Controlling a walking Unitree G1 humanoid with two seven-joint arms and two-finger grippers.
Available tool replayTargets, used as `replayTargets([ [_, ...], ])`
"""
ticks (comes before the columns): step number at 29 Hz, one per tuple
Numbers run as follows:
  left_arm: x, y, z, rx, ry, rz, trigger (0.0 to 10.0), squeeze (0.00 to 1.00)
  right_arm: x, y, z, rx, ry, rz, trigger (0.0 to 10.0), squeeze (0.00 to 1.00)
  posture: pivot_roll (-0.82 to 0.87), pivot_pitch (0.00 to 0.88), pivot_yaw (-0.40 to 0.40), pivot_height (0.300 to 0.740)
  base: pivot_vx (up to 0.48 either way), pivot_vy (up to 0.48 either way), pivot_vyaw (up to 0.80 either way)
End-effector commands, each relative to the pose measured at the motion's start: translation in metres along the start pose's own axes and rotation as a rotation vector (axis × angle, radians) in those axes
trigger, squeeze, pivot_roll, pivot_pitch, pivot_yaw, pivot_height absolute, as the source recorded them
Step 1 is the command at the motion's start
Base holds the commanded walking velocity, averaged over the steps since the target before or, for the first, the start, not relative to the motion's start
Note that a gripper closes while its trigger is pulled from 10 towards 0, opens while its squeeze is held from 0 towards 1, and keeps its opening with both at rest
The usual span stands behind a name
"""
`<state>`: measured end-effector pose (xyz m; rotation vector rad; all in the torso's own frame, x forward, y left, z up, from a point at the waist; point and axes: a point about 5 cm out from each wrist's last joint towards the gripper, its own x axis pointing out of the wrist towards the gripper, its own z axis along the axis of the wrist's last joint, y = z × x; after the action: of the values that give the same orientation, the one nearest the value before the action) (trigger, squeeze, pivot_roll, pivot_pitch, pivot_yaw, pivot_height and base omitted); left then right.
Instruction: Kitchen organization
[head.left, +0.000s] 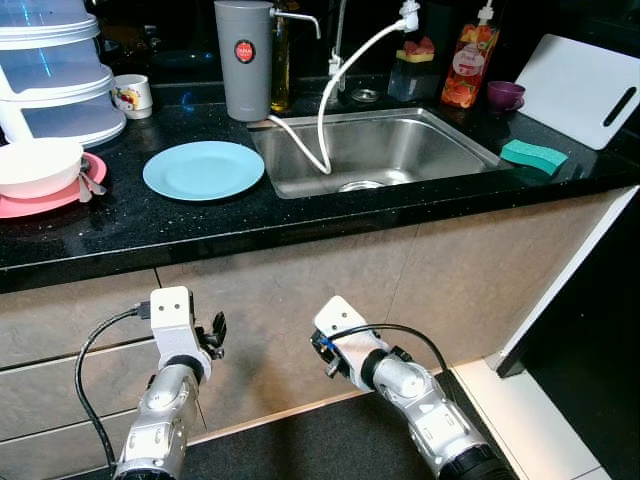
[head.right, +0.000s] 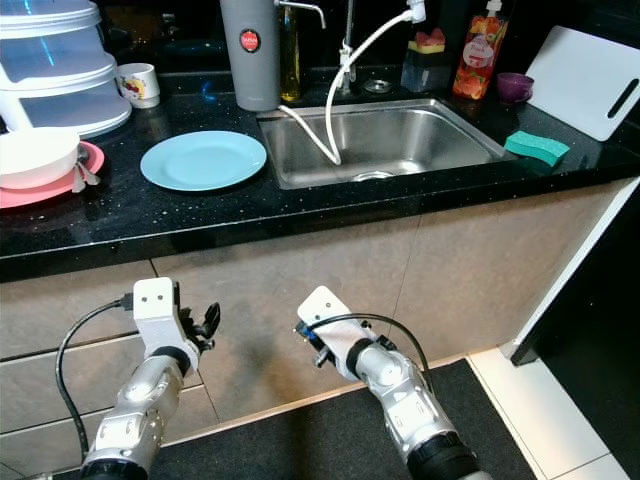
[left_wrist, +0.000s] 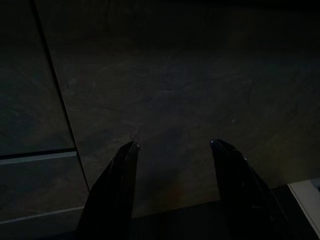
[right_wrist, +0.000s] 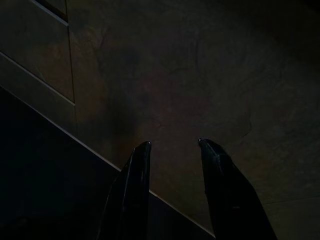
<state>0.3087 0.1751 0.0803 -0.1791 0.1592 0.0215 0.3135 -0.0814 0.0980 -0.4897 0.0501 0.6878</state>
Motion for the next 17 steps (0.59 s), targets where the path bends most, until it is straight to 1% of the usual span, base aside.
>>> replayTargets([
  [1, -0.001, -0.0005, -0.0046, 0.0, 0.013, -0.004, 10.0, 0.0, -0.0018, 0.0023, -0.0036, 0.011, 0.005, 0.001, 10.0, 0.0, -0.1, 0.042, -0.007, 0.74, 0.0, 0.0, 0.0],
  [17, -0.0012, -0.0001, -0.0044, -0.006, 0.013, 0.0, 10.0, 0.0, -0.0022, 0.0011, -0.0034, 0.01, 0.005, 0.001, 10.0, 0.0, -0.1, 0.052, -0.007, 0.74, 0.0, 0.0, 0.0],
])
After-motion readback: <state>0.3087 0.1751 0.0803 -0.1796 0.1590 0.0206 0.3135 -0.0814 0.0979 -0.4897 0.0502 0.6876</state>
